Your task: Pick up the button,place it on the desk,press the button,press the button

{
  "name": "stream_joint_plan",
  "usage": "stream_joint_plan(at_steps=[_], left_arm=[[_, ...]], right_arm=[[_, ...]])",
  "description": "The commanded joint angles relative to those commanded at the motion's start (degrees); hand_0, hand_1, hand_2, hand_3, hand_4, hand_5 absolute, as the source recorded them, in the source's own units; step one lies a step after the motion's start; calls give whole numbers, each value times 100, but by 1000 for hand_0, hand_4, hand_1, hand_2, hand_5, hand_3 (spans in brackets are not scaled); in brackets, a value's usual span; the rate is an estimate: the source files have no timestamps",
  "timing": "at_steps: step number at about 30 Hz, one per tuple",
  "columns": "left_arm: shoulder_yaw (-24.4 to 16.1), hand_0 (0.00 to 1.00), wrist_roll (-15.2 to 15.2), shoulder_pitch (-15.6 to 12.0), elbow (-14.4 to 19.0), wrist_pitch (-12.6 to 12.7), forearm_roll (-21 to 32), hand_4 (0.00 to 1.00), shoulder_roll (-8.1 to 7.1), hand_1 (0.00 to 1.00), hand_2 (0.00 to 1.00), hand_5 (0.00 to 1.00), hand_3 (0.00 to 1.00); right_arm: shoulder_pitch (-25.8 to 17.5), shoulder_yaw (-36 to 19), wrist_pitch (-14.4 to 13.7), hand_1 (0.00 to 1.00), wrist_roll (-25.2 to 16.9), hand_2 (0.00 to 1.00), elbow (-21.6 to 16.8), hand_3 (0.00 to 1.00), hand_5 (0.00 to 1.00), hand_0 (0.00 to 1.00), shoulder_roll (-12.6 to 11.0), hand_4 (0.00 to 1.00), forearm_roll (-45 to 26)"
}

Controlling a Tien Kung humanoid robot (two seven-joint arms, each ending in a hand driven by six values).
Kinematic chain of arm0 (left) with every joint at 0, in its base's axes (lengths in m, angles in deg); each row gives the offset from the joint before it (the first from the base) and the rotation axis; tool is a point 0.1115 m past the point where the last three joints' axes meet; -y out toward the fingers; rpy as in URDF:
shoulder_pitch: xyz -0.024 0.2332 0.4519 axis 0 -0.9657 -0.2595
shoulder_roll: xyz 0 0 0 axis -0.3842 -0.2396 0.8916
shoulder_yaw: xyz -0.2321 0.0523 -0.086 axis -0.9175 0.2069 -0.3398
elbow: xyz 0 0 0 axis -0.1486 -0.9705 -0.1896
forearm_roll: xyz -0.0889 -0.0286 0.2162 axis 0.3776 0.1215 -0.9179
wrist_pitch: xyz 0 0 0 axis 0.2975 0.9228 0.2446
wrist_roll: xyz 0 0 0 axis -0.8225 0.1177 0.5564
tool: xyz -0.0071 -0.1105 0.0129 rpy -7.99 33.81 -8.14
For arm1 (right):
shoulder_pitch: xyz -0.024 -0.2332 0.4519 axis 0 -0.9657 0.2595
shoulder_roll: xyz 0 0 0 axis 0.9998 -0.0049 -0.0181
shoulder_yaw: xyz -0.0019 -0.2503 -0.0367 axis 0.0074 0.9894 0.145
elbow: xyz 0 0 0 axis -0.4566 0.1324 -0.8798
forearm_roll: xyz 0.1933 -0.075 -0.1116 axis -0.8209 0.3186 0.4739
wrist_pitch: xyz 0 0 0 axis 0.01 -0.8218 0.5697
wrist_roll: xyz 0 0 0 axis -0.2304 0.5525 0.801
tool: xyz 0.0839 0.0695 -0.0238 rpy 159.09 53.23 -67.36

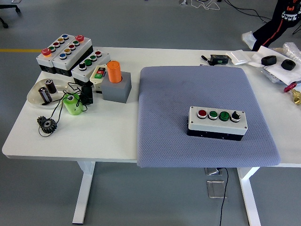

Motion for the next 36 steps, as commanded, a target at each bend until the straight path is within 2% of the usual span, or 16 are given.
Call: stream_joint_plan(at_steps=[4,16,36], left_arm=[[24,678,10,10,2,-4,29,406,1,733,742,998,555],[31,678,30,18,-6,-11,55,406,7,734,742,998,559],[5,677,63,-49,-19,-35,90,406,-18,734,741,998,561]], right_arm=[[-15,-13,17,805,24,851,25,861,643,864,12,647,10],[-60,-12,219,798,187,838,66,847,672,861,47,631,39],[-196,-49,175,784,243,820,30,818,699,846,143,613,-158]])
